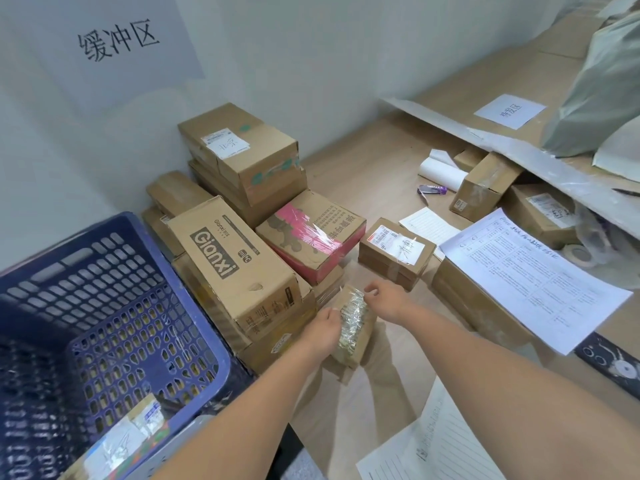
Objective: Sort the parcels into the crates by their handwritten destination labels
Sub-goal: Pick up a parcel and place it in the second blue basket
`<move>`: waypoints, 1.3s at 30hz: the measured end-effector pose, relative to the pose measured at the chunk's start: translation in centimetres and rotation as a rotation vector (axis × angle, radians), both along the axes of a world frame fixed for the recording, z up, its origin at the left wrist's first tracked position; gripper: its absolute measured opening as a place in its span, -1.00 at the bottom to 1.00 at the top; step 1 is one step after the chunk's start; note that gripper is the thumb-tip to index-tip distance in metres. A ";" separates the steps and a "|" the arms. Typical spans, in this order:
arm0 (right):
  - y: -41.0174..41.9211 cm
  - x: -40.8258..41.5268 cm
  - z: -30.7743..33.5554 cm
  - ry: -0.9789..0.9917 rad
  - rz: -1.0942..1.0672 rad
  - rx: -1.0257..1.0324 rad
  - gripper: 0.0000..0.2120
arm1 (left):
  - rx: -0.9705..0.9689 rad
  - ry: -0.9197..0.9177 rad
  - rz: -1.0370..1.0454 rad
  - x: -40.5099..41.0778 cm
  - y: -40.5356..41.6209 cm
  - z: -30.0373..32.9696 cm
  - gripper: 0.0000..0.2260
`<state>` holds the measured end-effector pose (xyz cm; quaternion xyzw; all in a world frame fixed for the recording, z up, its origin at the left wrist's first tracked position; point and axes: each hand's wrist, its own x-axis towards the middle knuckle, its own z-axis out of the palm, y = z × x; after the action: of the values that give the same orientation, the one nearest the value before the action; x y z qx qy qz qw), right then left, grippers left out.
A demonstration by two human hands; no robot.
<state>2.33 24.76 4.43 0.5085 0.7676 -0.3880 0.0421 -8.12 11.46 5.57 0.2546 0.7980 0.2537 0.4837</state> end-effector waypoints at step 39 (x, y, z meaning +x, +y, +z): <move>-30.4 -14.3 24.5 1.045 -0.241 0.107 -0.64 | 0.891 0.007 0.670 -13.3 -30.8 25.3 -0.51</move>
<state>-11.99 -5.64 28.96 0.3334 0.6412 -0.5519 -0.4161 -21.45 -19.31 30.91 0.1675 0.6527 0.7055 0.2194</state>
